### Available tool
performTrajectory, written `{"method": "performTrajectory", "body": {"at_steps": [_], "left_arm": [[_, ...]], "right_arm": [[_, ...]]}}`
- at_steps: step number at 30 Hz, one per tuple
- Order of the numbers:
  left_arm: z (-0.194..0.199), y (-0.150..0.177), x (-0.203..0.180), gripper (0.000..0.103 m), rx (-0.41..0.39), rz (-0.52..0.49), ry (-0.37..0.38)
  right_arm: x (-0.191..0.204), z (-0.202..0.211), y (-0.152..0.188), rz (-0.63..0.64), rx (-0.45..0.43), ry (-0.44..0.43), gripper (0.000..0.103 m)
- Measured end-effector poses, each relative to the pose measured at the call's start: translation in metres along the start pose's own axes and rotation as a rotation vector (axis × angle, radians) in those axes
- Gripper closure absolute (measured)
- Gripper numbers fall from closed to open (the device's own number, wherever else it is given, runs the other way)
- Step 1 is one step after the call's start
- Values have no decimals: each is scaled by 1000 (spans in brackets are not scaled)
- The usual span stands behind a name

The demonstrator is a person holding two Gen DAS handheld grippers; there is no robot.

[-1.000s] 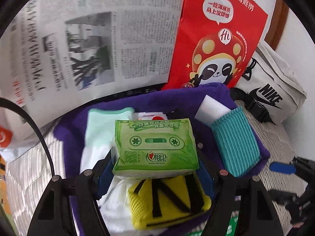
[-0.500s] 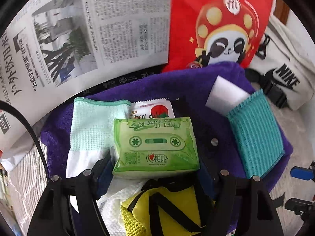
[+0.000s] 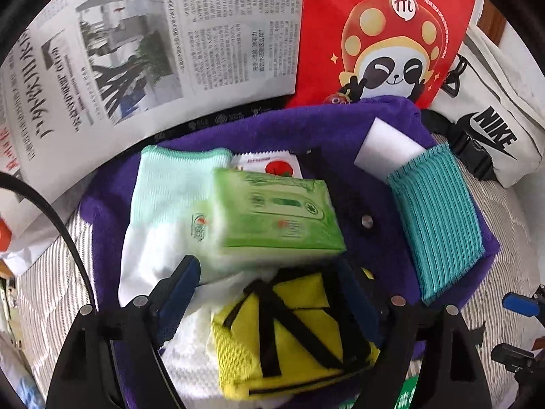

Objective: Organize soft objects
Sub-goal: 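Move the right gripper to the black watch strap and close on it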

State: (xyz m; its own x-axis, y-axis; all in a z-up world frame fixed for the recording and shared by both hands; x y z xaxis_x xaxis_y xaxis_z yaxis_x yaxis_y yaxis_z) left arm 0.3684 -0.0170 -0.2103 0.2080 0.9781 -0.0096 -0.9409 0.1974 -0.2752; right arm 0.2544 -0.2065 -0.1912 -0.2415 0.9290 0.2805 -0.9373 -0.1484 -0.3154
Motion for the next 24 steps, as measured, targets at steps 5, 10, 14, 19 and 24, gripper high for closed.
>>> {"method": "performTrajectory", "body": {"at_steps": [5, 10, 14, 19, 24], "left_arm": [[12, 17, 8, 21, 2, -2, -34], [33, 35, 16, 21, -19, 11, -43], [55, 47, 17, 21, -35, 51, 13], [77, 61, 7, 21, -67, 38, 35], [95, 91, 8, 21, -96, 71, 64]], "right_arm": [[3, 3, 8, 22, 3, 36, 41], [7, -3, 21, 69, 15, 78, 41], [12, -18, 27, 137, 32, 104, 42], [11, -41, 25, 234, 55, 164, 53], [16, -48, 21, 348, 29, 219, 57]]}}
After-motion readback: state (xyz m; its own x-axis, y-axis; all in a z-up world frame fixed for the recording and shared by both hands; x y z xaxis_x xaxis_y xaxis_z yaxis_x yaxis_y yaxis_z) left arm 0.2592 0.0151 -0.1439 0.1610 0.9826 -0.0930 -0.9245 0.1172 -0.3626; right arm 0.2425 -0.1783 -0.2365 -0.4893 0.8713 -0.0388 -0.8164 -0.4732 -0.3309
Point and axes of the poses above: each gripper's, at about its wrist camera, not at the fingertips, and z roughly against the way its jaws point, x to its left, y to its underside, the point moved 10 cm from there along -z, roughly the way its jaws point, and after that the axes turned 10 degrees about x, right-handed, at the moved point
